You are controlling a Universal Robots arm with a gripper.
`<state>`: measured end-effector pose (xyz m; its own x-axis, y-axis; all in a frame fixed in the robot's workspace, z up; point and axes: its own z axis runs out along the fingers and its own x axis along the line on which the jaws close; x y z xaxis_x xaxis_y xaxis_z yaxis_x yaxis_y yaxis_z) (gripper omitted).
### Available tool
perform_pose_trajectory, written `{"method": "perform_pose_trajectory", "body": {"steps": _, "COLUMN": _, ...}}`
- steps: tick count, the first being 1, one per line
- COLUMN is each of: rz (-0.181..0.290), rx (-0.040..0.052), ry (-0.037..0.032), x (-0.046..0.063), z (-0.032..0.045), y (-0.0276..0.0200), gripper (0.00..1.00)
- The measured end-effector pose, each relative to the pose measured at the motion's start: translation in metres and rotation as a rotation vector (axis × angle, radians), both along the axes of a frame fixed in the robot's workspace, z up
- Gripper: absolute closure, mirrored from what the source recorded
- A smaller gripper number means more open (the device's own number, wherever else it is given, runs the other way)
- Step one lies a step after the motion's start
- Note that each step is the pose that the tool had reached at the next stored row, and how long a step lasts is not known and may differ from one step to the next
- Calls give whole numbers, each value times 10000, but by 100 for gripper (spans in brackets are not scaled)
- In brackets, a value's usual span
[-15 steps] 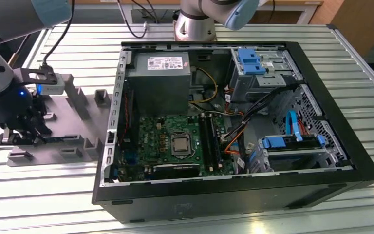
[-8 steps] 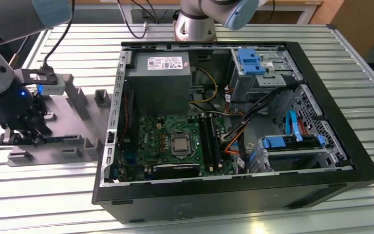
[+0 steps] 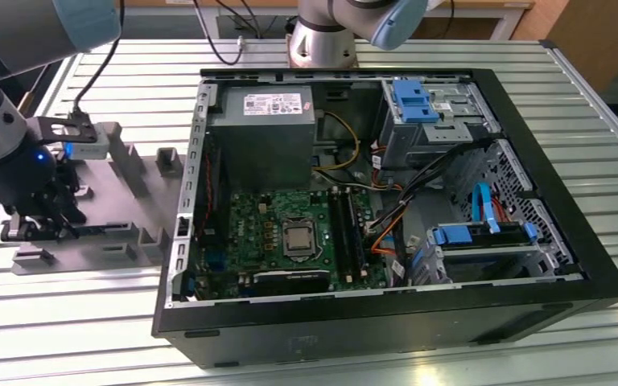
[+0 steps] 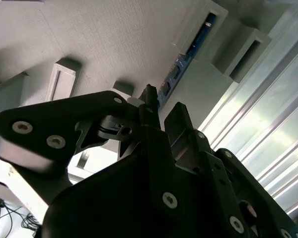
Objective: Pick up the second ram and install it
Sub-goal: 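Pick up the second ram and move it above second insertion slot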
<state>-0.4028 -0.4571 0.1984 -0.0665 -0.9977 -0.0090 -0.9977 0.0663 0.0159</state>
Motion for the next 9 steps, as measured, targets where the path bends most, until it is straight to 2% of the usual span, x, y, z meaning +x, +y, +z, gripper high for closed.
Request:
{"method": "perform_pose_trajectory", "body": {"steps": 8, "rz": 0, "rx": 1, "ry": 1, "x": -5, "z": -39, "y": 0, "gripper": 68}}
{"method": "perform_pose_trajectory", "body": {"steps": 9, "rz": 0, "rx": 0, "ry": 1, "x": -5, "z": -41, "y": 0, "gripper": 75}}
